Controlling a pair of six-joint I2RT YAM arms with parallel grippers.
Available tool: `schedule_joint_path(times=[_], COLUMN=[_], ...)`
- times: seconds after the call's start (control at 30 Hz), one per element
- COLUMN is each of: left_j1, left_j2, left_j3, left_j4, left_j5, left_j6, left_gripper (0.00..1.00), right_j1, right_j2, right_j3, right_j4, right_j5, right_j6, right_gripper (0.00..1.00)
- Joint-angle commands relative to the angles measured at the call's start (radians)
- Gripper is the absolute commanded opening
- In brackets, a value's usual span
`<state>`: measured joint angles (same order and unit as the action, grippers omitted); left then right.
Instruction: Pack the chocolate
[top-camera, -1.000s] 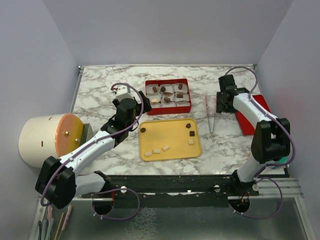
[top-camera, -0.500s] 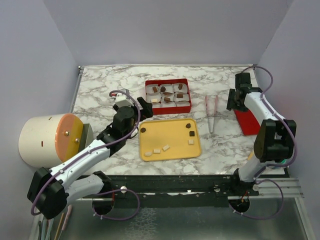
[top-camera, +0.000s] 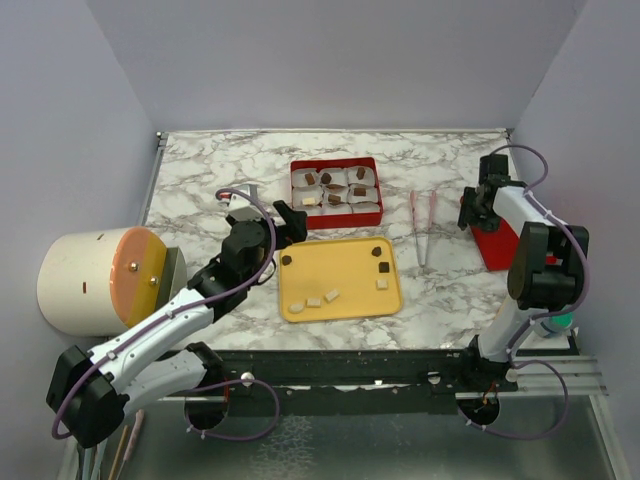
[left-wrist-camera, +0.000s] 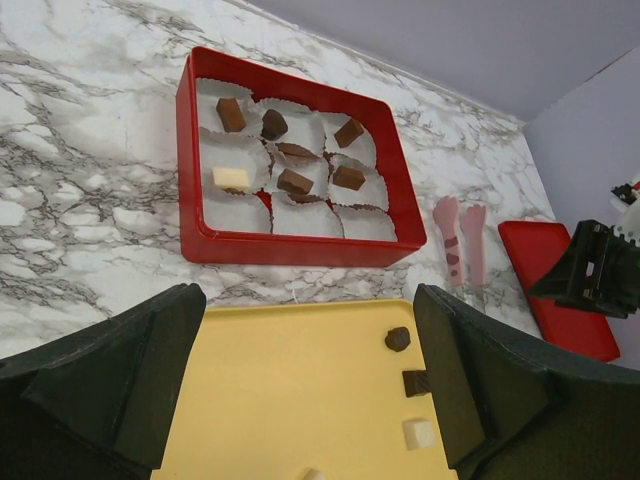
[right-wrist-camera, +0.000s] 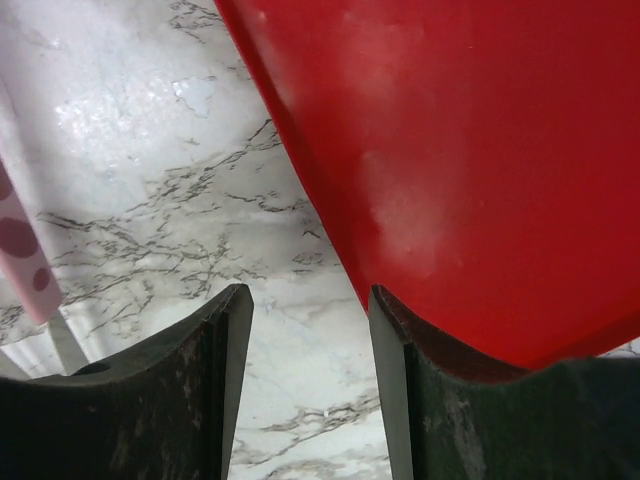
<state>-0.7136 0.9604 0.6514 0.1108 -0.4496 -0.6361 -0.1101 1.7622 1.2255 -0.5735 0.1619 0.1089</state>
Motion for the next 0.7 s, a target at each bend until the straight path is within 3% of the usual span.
schedule_joint_path(times=[0.0,0.53,0.67], left_j1=[-0.009,-0.009,-0.01], left_j2=[-0.02,-0.013,-0.009], left_j3=[-0.013,-0.02,-0.022], left_j4=[-0.008,-0.012,-0.011], left_j5=[-0.002,-0.016,-0.018], left_j6=[0.002,-0.009,-0.012], left_gripper=[0.96,0.97,0.96], right_j1=[-0.025,-0.058,-0.06], right_j2=[0.045,0.126,0.149], right_j3=[0.006,0.003,0.009], right_j4=[0.023,0.062,0.059], right_j5=[-0.035,-0.049,-0.039], right_j6=[-0.018,-0.017,-0.014], right_gripper=[0.56,0.5,0.34])
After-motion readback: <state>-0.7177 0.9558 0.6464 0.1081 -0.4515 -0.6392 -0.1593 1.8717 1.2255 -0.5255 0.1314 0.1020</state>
